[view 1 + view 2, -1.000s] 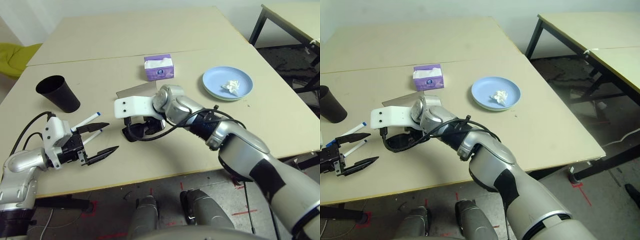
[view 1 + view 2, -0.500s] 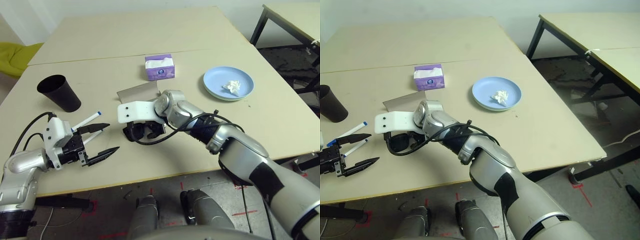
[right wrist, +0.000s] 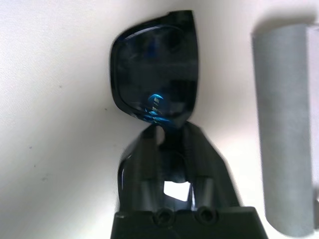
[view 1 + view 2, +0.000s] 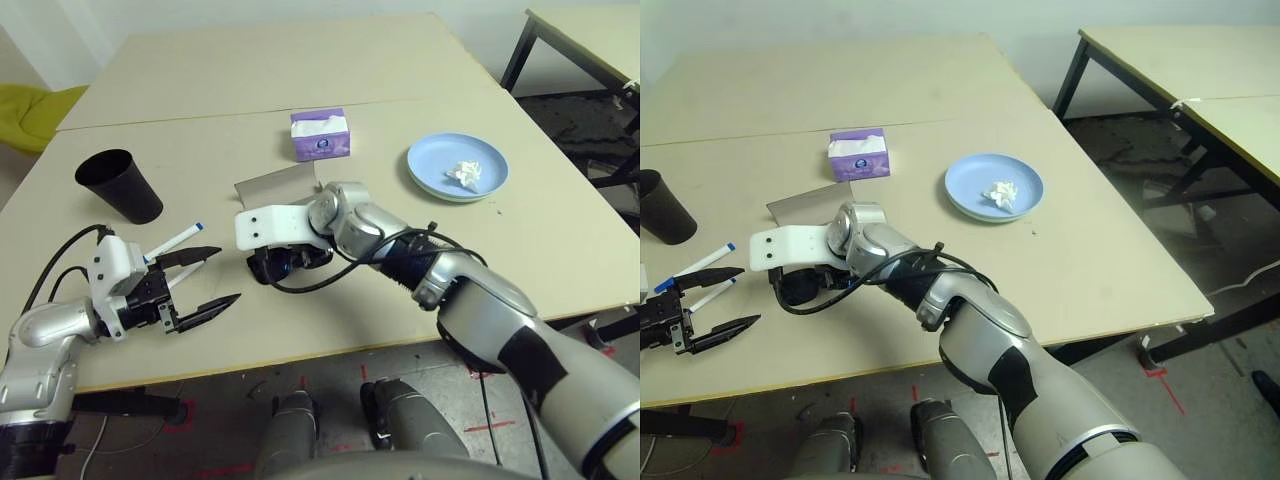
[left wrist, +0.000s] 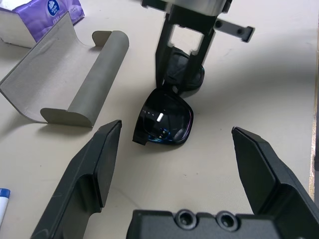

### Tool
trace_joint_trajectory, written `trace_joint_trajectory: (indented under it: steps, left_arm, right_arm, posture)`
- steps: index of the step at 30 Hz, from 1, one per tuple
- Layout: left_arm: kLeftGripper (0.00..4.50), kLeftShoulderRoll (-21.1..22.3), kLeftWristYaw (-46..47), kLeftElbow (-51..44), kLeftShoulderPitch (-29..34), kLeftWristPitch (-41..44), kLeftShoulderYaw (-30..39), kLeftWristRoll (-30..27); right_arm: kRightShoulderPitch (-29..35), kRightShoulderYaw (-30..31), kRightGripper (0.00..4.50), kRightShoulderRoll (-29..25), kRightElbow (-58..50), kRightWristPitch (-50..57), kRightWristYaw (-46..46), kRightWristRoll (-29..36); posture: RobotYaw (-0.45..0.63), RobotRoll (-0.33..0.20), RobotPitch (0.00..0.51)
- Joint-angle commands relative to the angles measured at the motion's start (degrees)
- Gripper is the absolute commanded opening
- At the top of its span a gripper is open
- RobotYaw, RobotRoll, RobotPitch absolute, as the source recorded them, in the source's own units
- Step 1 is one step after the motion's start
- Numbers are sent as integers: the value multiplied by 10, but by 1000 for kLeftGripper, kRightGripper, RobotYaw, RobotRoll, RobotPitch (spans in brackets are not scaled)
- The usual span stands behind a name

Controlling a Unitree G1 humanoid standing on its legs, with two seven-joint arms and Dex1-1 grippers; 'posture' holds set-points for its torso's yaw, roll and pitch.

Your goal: Organize and tidy the items on the table.

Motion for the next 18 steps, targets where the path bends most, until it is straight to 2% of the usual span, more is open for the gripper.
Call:
trace_joint_trajectory:
  steps: [1, 11, 18]
  left_arm:
    - [4500, -4, -1, -6, 6, 2, -8, -1]
    - [4500, -9, -1, -2, 0, 1, -14, 1]
    - [4500, -10, -1, 9, -8, -2, -17, 4]
  right_arm:
    - [29, 20, 249, -5, -9, 15, 28, -8]
    - [31, 11, 247, -11, -18, 16, 42, -22]
    - [-33, -29, 204, -34, 20, -12, 50, -21]
  posture:
    - [-73, 0, 158]
    - [-82, 0, 159]
    - [-90, 0, 152]
